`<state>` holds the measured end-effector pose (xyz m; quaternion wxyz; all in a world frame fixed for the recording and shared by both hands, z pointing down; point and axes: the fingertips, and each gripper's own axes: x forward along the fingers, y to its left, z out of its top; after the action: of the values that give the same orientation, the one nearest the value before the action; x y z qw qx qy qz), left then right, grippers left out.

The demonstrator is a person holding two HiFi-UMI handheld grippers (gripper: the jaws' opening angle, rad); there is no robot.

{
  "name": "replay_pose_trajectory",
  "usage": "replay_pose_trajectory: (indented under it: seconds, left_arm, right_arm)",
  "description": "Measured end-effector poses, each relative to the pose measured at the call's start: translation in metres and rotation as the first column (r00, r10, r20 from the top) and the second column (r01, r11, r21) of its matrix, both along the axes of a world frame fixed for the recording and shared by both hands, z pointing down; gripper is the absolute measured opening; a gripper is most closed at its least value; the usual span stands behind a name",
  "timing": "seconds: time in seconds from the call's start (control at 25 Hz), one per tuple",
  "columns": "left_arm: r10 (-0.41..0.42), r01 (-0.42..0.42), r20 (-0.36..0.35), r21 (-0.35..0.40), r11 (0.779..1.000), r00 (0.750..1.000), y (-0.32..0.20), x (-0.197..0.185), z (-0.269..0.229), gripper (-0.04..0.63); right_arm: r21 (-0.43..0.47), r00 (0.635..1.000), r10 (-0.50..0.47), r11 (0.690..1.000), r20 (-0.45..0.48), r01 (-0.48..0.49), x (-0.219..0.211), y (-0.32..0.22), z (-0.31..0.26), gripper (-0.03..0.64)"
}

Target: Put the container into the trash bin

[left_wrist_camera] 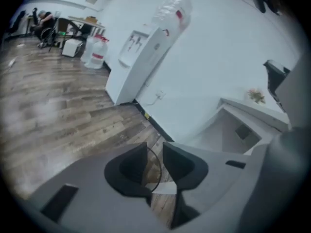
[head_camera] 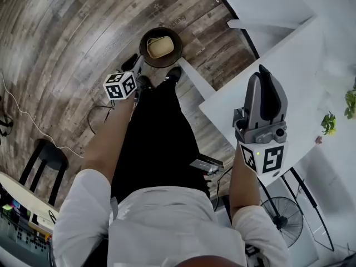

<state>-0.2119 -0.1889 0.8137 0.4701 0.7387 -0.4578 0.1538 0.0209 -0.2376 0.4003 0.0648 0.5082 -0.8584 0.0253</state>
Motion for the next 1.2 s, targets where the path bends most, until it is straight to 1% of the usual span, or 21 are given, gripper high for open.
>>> replay_pose_trajectory:
  seconds: [0.04,0.12,0.2,0.24,0.32,0.4,0.52,0.6,0.72,0.84,0.92,1.0,1.08,1.12,1.2]
  left_arm:
    - [0.038,-0.038,0.005,0.054,0.998,0.999,-0.005,0.001,-0.027,0.107]
    - [0.1,-0.102,0.016,0.159,0.982,0.995,-0.016,0.003,-0.083,0.107]
    - [0.142,-0.145,0.031,0.256,0.956,0.989,-0.027,0.002,-0.141,0.106]
    - [0.152,-0.157,0.038,0.305,0.939,0.988,-0.035,0.001,-0.172,0.103]
    - [0.161,-0.166,0.047,0.403,0.9,0.986,-0.048,-0.002,-0.236,0.103]
    - [0.165,-0.171,0.057,0.492,0.854,0.985,-0.051,-0.004,-0.298,0.103]
    - [0.155,-0.169,0.076,0.61,0.775,0.985,-0.061,-0.015,-0.385,0.097]
    - [0.129,-0.138,0.064,0.676,0.724,0.99,-0.065,-0.028,-0.441,0.091]
    - [0.097,-0.096,0.042,0.751,0.653,0.994,-0.052,-0.052,-0.515,0.079]
    - [0.072,-0.09,0.06,0.815,0.573,0.996,-0.034,-0.074,-0.577,0.063]
    - [0.053,-0.083,0.064,0.846,0.527,0.997,-0.018,-0.082,-0.609,0.05]
    - [0.033,-0.077,0.069,0.866,0.495,0.997,0.002,-0.086,-0.634,0.038]
    - [-0.001,-0.074,0.085,0.881,0.467,0.996,0.023,-0.09,-0.654,0.028]
    - [-0.025,-0.072,0.093,0.887,0.456,0.995,0.035,-0.092,-0.662,0.023]
    - [-0.07,-0.059,0.099,0.896,0.441,0.993,0.062,-0.097,-0.675,0.017]
  right_arm:
    - [-0.006,1.0,0.015,1.0,0.012,-0.015,-0.001,0.002,-0.006,0.063]
    - [-0.015,0.999,0.038,0.999,0.024,-0.037,-0.003,0.006,-0.017,0.063]
    - [-0.018,0.999,0.042,0.999,0.022,-0.041,-0.007,0.008,-0.029,0.063]
    - [-0.01,0.999,0.034,0.999,0.017,-0.034,-0.01,0.009,-0.037,0.063]
    - [0.016,1.0,0.004,1.0,0.0,-0.004,-0.016,0.013,-0.06,0.063]
    - [0.037,1.0,-0.016,0.999,-0.013,0.017,-0.017,0.022,-0.086,0.063]
    - [0.095,1.0,0.0,0.996,0.008,-0.001,-0.01,0.03,-0.131,0.063]
    - [0.145,0.999,0.021,0.989,0.024,-0.024,-0.006,0.038,-0.161,0.063]
    - [0.196,0.999,0.026,0.98,0.03,-0.031,-0.01,0.059,-0.197,0.063]
    - [0.242,0.999,0.001,0.97,0.049,-0.013,-0.02,0.073,-0.225,0.064]
    - [0.259,0.998,-0.022,0.966,0.063,0.005,-0.023,0.085,-0.235,0.064]
    - [0.272,0.997,-0.039,0.962,0.062,0.021,-0.023,0.099,-0.241,0.064]
    - [0.295,0.997,-0.048,0.955,0.062,0.028,-0.022,0.109,-0.245,0.064]
    - [0.303,0.996,-0.052,0.953,0.067,0.029,-0.022,0.113,-0.246,0.063]
    - [0.307,0.994,-0.067,0.951,0.084,0.038,-0.021,0.125,-0.245,0.063]
